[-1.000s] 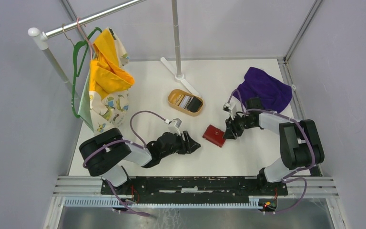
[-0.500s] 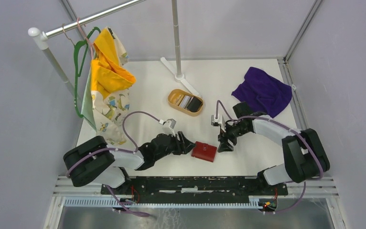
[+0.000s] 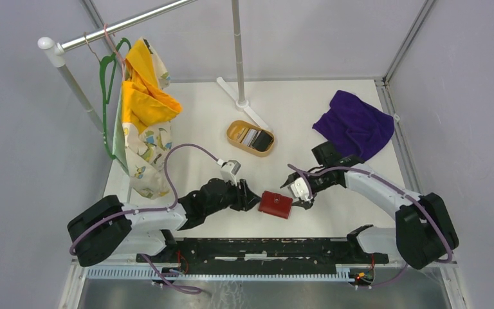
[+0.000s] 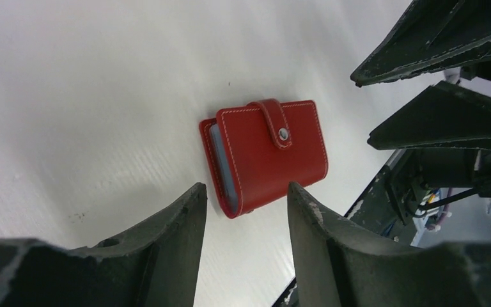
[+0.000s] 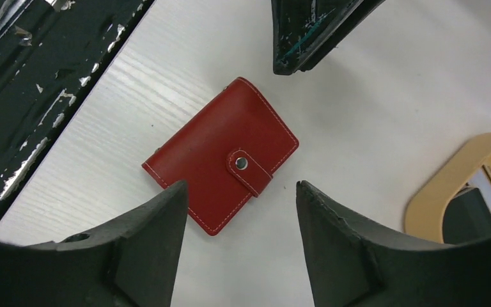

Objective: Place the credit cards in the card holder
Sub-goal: Move the card holder to the center of the board, then open the card holder at the center of the board.

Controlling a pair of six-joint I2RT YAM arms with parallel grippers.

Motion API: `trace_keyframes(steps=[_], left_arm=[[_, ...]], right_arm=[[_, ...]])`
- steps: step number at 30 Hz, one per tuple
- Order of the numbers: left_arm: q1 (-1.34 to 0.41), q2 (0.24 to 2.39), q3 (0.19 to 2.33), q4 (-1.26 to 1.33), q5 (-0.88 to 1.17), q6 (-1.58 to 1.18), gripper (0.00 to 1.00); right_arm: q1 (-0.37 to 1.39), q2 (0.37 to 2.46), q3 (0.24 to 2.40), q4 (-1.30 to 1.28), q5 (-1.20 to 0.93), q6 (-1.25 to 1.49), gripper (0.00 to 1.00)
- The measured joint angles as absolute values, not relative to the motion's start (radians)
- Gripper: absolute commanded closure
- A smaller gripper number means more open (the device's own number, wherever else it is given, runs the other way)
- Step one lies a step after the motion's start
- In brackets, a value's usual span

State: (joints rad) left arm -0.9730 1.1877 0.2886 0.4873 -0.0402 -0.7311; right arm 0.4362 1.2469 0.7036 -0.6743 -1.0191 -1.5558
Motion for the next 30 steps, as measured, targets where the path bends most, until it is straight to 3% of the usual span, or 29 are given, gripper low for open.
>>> trace_keyframes(steps=[7,10,18,30], left_arm=[[-0.973,1.374,0.315,0.502,0.029,-0.731,0.54],[-0.973,1.446,0.364,0.505,0.057,-0.730,0.60],[-0.973,1.576,0.511,0.472,0.084,-0.673,0.91],[-0.973,1.641,0.604,0.442,0.113,-0.569,0.98]], right_arm=[[0.530,1.324,0.701,-0.591,-0.929,-1.478,0.48],[0.551,1.385,0.705,-0.579,-0.892,-1.443,0.50],[0.576,1.437,0.710,-0.586,-0.791,-1.412,0.52],[0.578,1.437,0.737,-0.588,-0.680,-1.366,0.53]])
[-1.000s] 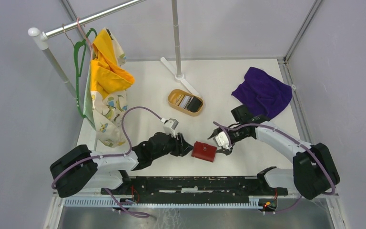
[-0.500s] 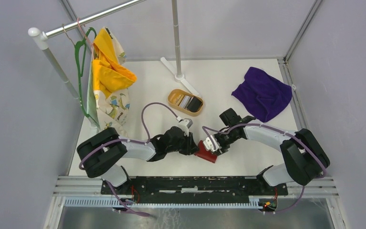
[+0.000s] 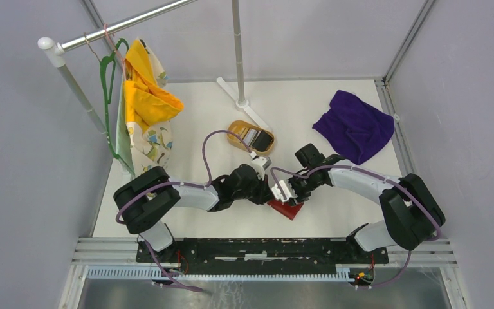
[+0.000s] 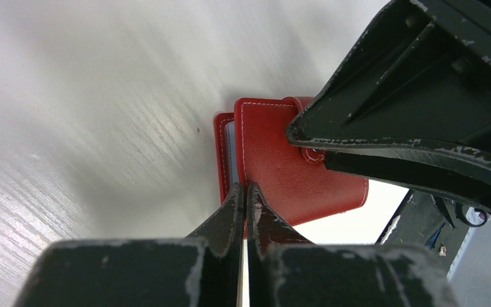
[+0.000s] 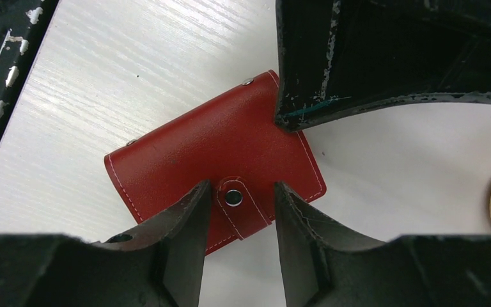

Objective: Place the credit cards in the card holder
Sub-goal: Open the card holder at the center of the board.

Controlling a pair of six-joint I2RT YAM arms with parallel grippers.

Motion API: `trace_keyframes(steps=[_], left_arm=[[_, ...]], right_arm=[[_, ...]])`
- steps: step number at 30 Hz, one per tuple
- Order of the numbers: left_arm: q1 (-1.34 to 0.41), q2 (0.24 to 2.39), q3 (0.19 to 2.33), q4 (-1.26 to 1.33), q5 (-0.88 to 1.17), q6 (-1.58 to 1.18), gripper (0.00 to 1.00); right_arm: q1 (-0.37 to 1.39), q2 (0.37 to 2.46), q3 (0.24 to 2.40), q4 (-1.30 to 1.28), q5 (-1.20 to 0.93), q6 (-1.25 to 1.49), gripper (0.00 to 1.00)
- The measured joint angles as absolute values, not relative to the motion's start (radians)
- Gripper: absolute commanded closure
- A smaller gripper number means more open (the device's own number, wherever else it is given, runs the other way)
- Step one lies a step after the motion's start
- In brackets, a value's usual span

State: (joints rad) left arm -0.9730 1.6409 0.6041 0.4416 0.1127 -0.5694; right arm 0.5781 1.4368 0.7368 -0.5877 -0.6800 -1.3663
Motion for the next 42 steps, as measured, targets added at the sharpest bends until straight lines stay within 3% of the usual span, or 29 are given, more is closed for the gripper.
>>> trace_keyframes(steps=[13,25,33,34,39,42], left_arm=[[-0.973,1.641,0.613,0.431,0.128,-0.498,0.98],[-0.973,1.641,0.616,0.427,0.131,-0.484,0.98],[-0.962,1.641,0.616,0.428,0.134,-0.484,0.97],[-0.958,1.641,0.616,0.427,0.135,-0.484,0.95],[-0.937,1.634,0.646,0.386,0.133,-0.476,0.51],[-0.922,1.596,0.669,0.344,0.119,-0.472,0.38]], right_arm=[[0.581,1.514,0.808,-0.674,-0.662,-1.357,0.59],[0.582,1.526,0.824,-0.698,-0.652,-1.309,0.99],[0.539,1.457,0.770,-0.680,-0.670,-1.352,1.00],[0.522,1.448,0.767,-0.689,-0.681,-1.360,1.00],[0.401,1.378,0.746,-0.711,-0.815,-1.370,1.00],[0.358,1.332,0.713,-0.674,-0.883,-1.324,1.00]])
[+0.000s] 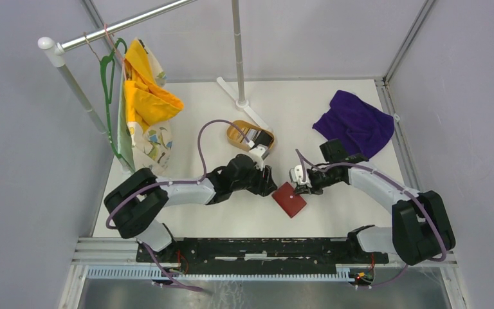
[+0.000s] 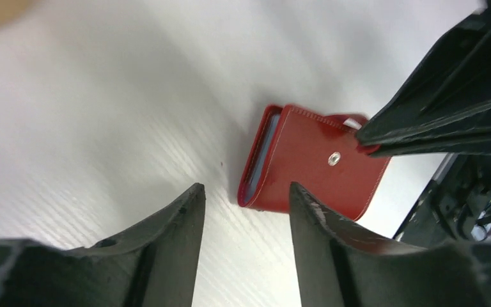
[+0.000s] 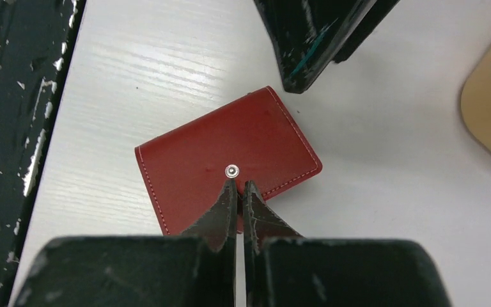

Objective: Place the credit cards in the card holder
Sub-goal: Open the card holder at the center of the board.

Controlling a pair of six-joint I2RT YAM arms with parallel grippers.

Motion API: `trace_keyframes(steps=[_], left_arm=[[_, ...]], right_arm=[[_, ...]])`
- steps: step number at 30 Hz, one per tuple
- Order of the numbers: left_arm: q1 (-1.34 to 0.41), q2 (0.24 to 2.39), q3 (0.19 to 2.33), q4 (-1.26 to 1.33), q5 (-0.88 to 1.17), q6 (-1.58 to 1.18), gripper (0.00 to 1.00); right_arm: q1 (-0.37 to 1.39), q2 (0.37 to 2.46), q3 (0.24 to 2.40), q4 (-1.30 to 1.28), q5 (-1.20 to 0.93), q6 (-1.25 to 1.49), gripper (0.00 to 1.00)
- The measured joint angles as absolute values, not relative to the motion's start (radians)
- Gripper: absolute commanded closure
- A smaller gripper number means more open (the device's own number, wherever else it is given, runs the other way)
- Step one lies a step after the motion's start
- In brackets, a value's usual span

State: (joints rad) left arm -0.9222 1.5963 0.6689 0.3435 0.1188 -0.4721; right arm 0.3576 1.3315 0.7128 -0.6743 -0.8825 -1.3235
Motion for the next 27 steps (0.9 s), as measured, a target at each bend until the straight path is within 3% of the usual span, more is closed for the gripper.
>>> trace_keyframes(steps=[7,11,18,27], left_arm=[[-0.909,1.392,0.646,0.337,0.081,-0.490,0.22],[-0.909,1.282,0.512,0.468,0.109,-0.595,0.19],[-0.910,1.397,0.281,0.754,0.158,-0.878,0.09],[-1.030,1.445,0.291,0.796,-0.031,-1.048,0.03]], right_arm=[[0.292,1.209,0.584,-0.479,-0.977,-1.129,1.00],[0.283,1.163,0.550,-0.380,-1.019,-1.026,1.00],[0.281,1.152,0.537,-0.303,-1.079,-0.960,1.00],[0.281,1.152,0.528,-0.283,-1.083,-0.939,1.00]])
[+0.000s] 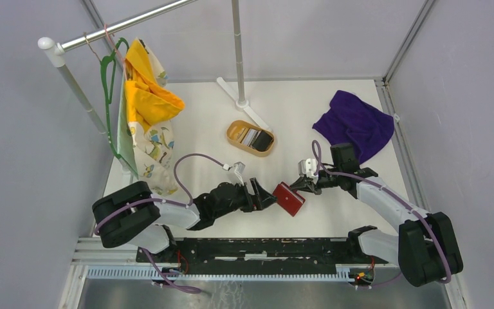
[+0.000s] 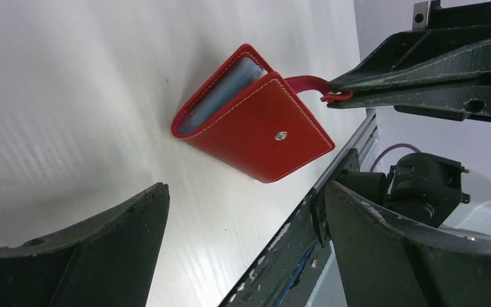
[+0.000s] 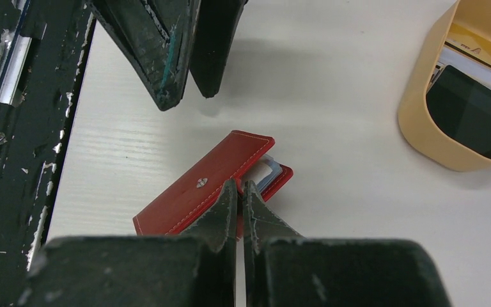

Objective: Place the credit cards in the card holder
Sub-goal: Open the card holder at the center of the board.

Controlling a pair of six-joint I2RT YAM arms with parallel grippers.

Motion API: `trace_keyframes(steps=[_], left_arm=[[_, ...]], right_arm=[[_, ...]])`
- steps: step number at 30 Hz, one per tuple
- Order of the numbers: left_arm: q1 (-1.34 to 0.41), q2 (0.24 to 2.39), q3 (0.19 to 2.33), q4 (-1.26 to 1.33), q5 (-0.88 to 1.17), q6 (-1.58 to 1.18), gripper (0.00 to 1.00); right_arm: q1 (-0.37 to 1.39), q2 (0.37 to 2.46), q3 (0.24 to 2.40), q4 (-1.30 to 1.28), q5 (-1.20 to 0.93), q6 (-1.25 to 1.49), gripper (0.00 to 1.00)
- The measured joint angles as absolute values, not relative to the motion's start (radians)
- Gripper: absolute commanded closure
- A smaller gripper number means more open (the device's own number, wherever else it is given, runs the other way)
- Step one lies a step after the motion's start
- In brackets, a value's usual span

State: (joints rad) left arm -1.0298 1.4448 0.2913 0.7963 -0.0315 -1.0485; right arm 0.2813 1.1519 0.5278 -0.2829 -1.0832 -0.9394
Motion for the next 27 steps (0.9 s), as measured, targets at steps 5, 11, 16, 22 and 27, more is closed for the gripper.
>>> trace_keyframes(steps=[5,11,16,22,27], left_arm=[[-1.092,1.445,0.364,0.713,-0.141,-1.108,0.02],[-1.105,1.460,0.492,0.506,-0.235,-1.160,0.00],[-1.107,1.531,0.651,0.329,-0.250,-1.182,0.00],[-1.109,1.568,0.738,0.135,-0.270,-1.211,0.00],[-1.116,1.652,0.883,-0.056,-0.292,-1.224,0.01]], right_arm=[[0.281,1.152,0.527,-0.278,-1.083,-0.939,1.00],[0.281,1.152,0.526,-0.277,-1.083,-0.939,1.00],[0.281,1.152,0.525,-0.278,-1.070,-0.939,1.00],[0.279,1.152,0.519,-0.276,-1.058,-0.939,1.00],[0.279,1.152,0.519,-0.276,-1.058,-0.939,1.00]])
